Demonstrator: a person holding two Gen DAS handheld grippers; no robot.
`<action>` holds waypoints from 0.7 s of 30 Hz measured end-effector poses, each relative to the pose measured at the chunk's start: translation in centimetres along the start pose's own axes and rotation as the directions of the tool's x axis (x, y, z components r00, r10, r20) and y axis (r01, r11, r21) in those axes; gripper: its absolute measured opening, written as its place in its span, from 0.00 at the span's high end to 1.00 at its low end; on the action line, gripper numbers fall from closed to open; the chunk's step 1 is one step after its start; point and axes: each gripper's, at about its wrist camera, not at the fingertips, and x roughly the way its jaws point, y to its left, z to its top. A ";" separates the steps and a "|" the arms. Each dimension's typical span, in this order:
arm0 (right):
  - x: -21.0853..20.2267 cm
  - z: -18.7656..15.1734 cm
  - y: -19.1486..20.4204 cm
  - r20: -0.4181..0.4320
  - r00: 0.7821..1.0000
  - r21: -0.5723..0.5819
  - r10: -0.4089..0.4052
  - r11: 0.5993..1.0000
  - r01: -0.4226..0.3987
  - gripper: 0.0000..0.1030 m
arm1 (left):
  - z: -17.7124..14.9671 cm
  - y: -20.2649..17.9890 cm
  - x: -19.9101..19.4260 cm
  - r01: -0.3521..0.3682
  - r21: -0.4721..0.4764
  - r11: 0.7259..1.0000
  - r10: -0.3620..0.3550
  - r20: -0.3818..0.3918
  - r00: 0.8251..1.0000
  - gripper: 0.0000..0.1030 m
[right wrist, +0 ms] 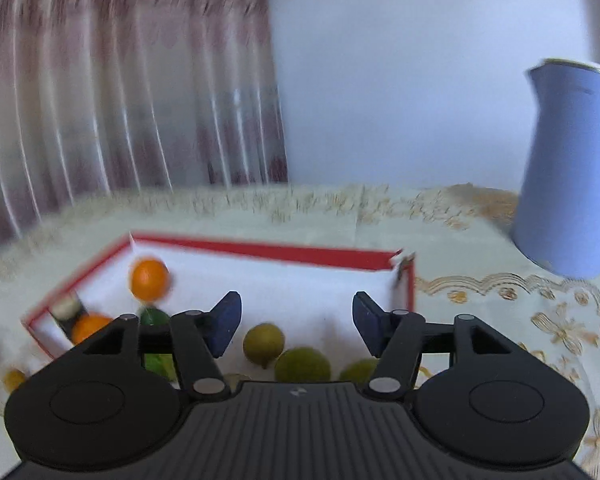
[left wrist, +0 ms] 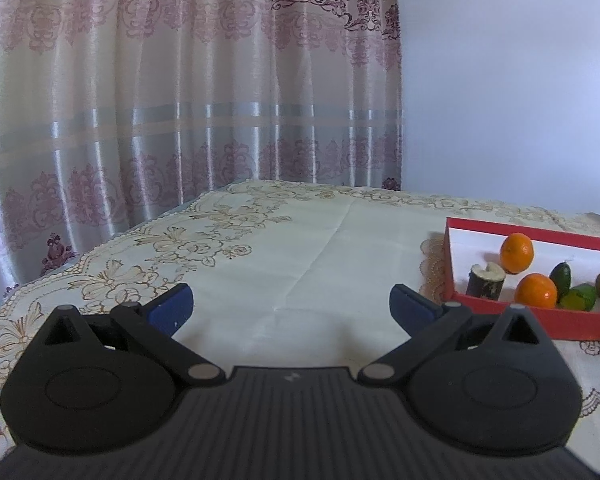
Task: Organize fruits
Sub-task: 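Lower the fruit into the tray and open the right gripper, then move the left gripper to the brownish round fruit and close on it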
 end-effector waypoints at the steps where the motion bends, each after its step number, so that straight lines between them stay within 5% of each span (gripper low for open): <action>1: -0.9 0.0 -0.7 0.013 1.000 0.024 0.005 1.000 -0.006 0.41 | -0.1 -0.1 0.0 0.007 0.002 1.000 -0.007 -0.006 1.000 0.00; 8: -7.1 -2.3 -5.0 0.074 0.997 0.070 -0.015 0.997 0.010 0.40 | 0.0 -1.4 -1.1 0.027 0.037 0.999 -0.027 0.008 1.000 0.00; 14: -7.9 -4.3 -7.4 0.052 0.998 0.142 -0.027 0.990 0.019 0.40 | -0.2 -3.0 -2.4 0.069 0.043 0.997 -0.068 -0.020 0.997 0.00; 21: -7.8 -4.6 -7.7 0.060 0.998 0.171 0.014 0.985 -0.024 0.40 | -1.0 -5.8 -2.8 0.246 0.112 0.963 -0.237 -0.085 0.968 0.00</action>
